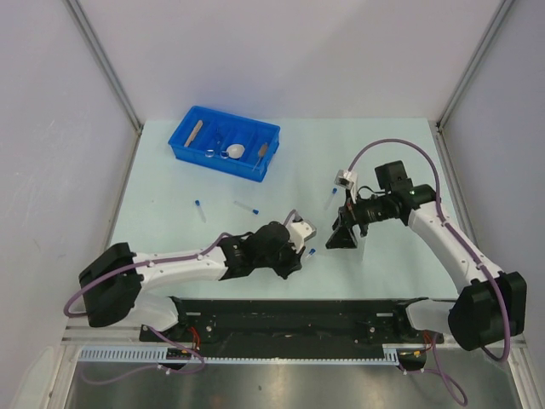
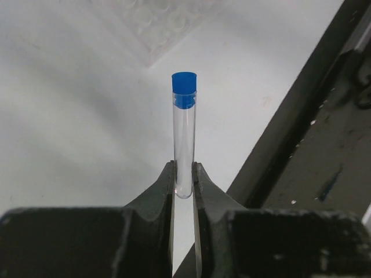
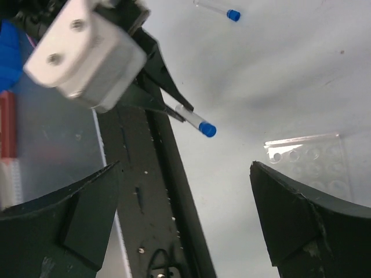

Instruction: Organize the chemistry lab equipment

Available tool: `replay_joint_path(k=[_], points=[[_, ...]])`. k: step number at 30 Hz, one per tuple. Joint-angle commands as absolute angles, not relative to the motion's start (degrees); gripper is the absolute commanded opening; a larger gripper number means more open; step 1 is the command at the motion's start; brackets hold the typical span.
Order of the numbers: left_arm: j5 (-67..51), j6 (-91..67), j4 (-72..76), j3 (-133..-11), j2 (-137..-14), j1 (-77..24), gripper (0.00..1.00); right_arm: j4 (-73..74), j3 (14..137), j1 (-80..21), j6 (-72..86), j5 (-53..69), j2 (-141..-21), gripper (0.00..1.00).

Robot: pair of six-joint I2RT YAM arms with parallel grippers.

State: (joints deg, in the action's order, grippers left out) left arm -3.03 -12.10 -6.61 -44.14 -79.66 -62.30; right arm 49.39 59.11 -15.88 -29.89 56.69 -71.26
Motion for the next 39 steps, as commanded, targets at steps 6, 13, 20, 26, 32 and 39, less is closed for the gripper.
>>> replay_joint_path(k=[6,13,20,26,32,39], points=[[-8.1,-17.7,6.8,-43.7,-77.4,-62.4,0.05,40.6,60.9,-18.0,-6.0,57.7,-78.7,0.83],[-7.4,-19.2,8.3,-44.1,-79.2,-62.3,0.04,44.6,62.4,-22.1,-8.0,50.5,-81.7,0.66],[-4.9,-19.7,8.3,-44.2,-78.8,-62.2,0.04,46.1,63.0,-25.2,-8.6,49.3,-83.1,0.47],[-1.9,-20.0,7.6,-44.0,-78.4,-62.0,0.04,47.2,64.4,-25.9,-9.1,49.4,-84.6,0.27],[-0.7,-19.8,6.8,-44.3,-77.8,-62.1,0.09,47.6,66.3,-25.8,-9.7,51.1,-85.6,0.04],[5.6,-19.5,5.6,-41.1,-71.2,-61.8,0.66,47.0,67.3,-23.7,-11.8,45.7,-84.3,0.03]])
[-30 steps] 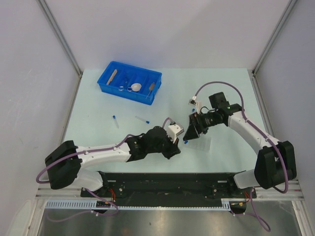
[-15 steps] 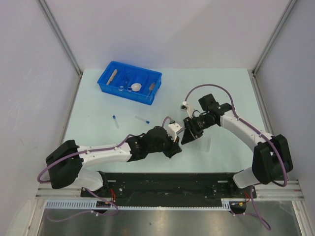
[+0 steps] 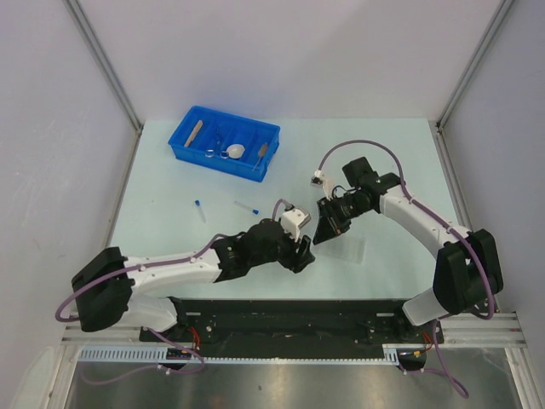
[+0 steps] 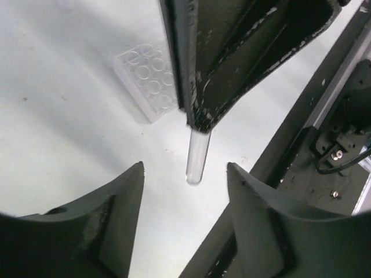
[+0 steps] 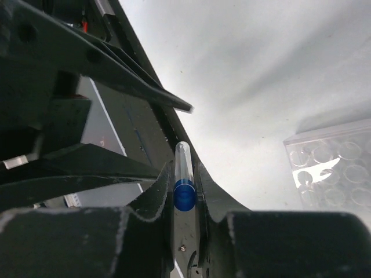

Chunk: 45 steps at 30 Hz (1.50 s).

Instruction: Organize the chemistry lab equipment

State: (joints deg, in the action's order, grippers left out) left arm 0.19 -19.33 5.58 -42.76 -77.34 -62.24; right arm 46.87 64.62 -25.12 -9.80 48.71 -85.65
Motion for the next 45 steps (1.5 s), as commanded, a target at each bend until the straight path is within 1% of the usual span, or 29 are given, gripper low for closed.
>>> replay_joint_path(k=[1,2,3,5,7,10,13,21,45], points=[[7.9,-19.3,4.9,-40.9,-70.4,-61.3,0.71,46.7,67.5,-23.2,-12.0,44.7,-83.9,0.04],[9.7,-18.9,2.6,-40.3,-69.5,-60.8,0.76,46.7,67.8,-22.9,-12.8,43.3,-83.8,0.04],[10.9,-18.4,1.1,-40.2,-68.0,-60.1,0.84,46.7,68.5,-22.3,-13.2,40.3,-83.7,0.04],[11.3,-18.3,-3.2,-39.2,-66.1,-56.2,0.89,45.8,68.8,-22.1,-14.4,37.0,-83.3,0.04],[7.8,-18.5,-5.8,-38.3,-63.2,-50.5,0.92,44.8,68.9,-22.1,-15.6,31.3,-83.3,0.04],[6.0,-19.1,-9.5,-37.1,-59.6,-44.2,0.94,42.6,68.9,-22.2,-17.4,25.1,-83.8,0.04],[7.6,-19.8,-11.9,-36.0,-56.5,-41.4,0.94,40.5,68.9,-22.1,-17.8,21.8,-84.5,0.05],[8.2,-22.3,-12.7,-31.3,-51.9,-39.6,0.96,37.7,68.9,-22.4,-19.1,16.8,-86.6,0.05],[8.6,-22.9,-12.7,-30.1,-51.0,-39.5,0.96,37.6,68.9,-24.3,-18.6,19.2,-89.5,0.06]])
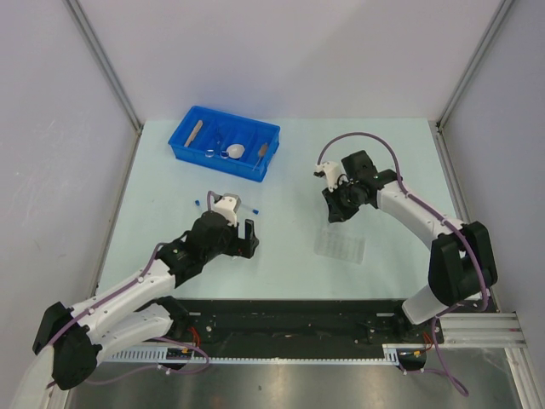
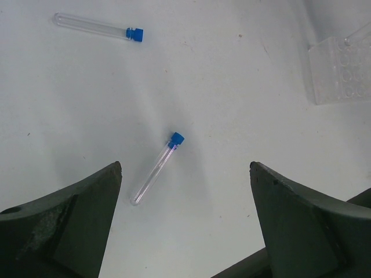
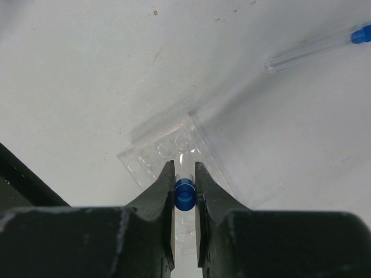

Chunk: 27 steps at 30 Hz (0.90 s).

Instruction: Organize the chemistry lab equipment

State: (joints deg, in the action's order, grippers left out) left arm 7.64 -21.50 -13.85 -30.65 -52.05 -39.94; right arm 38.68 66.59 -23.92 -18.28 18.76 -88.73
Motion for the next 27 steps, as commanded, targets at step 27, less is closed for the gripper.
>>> replay_joint_path(k=[27], points=[[8.9,-23.0,-12.0,-29.3,-49.7,-39.4,0.96,38.1,69.2,-26.1,-20.4,18.5,-92.0,0.11]])
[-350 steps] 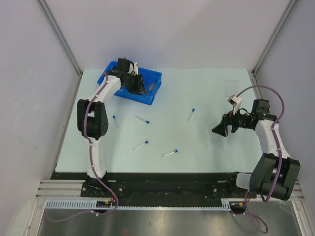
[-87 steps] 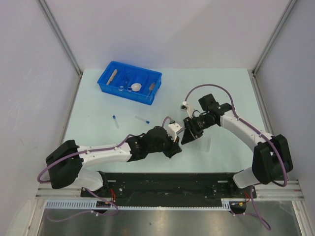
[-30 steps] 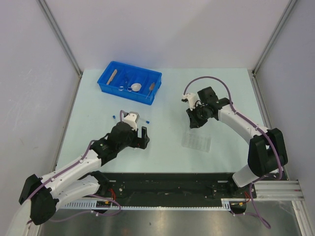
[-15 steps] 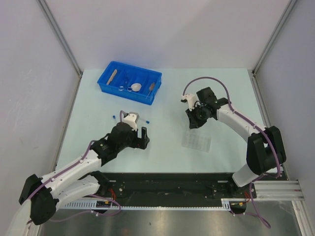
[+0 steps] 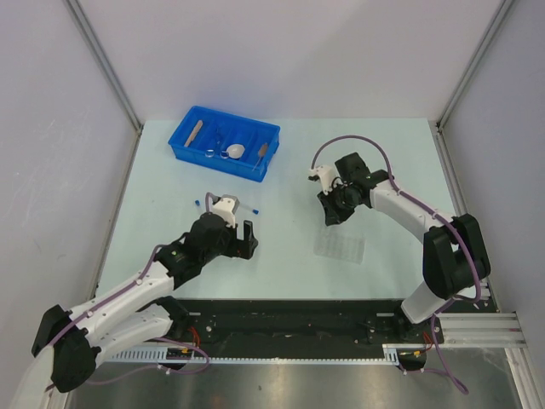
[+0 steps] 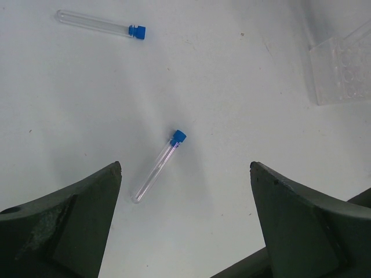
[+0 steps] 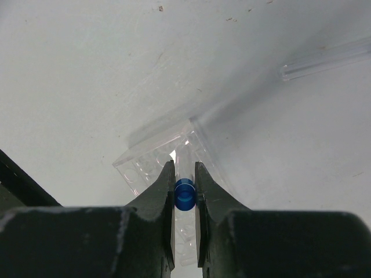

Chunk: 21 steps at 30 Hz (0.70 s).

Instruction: Organize the chemistry lab equipment

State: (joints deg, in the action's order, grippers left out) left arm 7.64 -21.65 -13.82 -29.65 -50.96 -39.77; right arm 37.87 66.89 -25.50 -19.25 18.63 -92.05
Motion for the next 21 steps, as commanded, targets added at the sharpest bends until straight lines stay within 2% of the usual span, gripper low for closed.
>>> replay_joint_path(k=[1,21], points=[[8.9,-23.0,-12.2,-29.2,-49.7,-39.4,0.96,38.2,69.2,-26.2,-20.7,18.8,-91.9,0.11],[8.5,-23.1,-12.2,-29.3,-49.6,-39.4,0.96,41.2,69.1,-27.3,-23.3,21.3,-90.8,0.31]])
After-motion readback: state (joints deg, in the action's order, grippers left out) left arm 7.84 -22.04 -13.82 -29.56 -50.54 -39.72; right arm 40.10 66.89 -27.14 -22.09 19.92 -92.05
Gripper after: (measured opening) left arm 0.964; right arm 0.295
